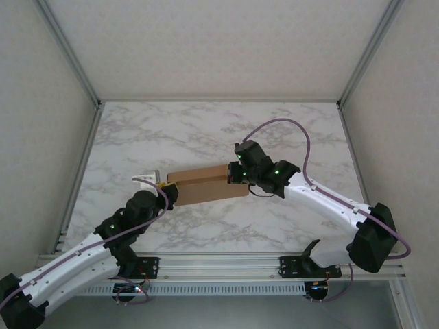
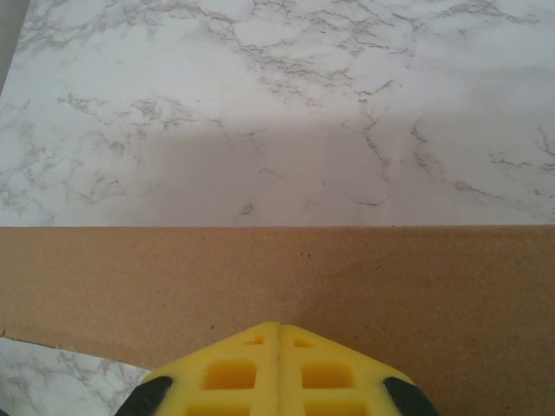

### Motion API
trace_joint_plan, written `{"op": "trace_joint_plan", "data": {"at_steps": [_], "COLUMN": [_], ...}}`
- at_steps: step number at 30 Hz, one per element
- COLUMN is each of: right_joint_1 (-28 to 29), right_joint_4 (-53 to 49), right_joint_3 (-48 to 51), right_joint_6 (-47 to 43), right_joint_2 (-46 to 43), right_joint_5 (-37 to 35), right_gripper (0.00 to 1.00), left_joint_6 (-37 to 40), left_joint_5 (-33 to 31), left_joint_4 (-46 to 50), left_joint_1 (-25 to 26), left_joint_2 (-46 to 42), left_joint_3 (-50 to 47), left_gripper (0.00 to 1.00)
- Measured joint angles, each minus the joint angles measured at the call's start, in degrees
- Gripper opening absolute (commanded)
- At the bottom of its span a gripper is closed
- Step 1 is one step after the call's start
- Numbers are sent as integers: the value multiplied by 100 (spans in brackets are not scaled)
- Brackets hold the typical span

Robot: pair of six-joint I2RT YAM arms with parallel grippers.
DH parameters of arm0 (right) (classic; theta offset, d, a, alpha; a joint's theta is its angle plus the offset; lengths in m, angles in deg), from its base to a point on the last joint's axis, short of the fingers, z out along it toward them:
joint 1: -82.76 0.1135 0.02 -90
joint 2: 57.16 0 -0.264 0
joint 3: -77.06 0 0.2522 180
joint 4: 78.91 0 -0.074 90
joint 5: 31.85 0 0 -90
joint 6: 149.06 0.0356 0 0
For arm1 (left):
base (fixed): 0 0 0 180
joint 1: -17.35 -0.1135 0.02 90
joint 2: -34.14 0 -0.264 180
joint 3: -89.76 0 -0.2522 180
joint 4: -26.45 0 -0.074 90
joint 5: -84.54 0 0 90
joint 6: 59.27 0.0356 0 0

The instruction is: Fold the paper box

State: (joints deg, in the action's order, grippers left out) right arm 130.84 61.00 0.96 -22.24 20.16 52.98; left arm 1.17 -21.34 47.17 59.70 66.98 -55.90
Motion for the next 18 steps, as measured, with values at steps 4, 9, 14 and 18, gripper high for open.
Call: {"op": "trace_joint_plan", "data": {"at_steps": [4, 9, 14, 18], "right_joint_1": [7, 9, 9, 9], "right_joint_4": [-4, -4, -4, -4], "right_joint_3": [0, 0, 0, 0], "right_joint_6": [50, 118, 157, 162], "right_joint_2": [33, 103, 155, 166], "right_joint_5": [-42, -85, -87, -85], "right_gripper": [2, 2, 3, 3], "left_joint_6": [-103, -404, -820, -743], "left_joint_5": [243, 459, 527, 439], "left_joint_4": [343, 763, 1300, 1425], "left_joint_1": [0, 0, 0, 0], "left_joint_2": [-328, -588, -678, -409], "left_joint_3": [70, 378, 1106, 1775], "left_gripper": [41, 31, 37, 66]}}
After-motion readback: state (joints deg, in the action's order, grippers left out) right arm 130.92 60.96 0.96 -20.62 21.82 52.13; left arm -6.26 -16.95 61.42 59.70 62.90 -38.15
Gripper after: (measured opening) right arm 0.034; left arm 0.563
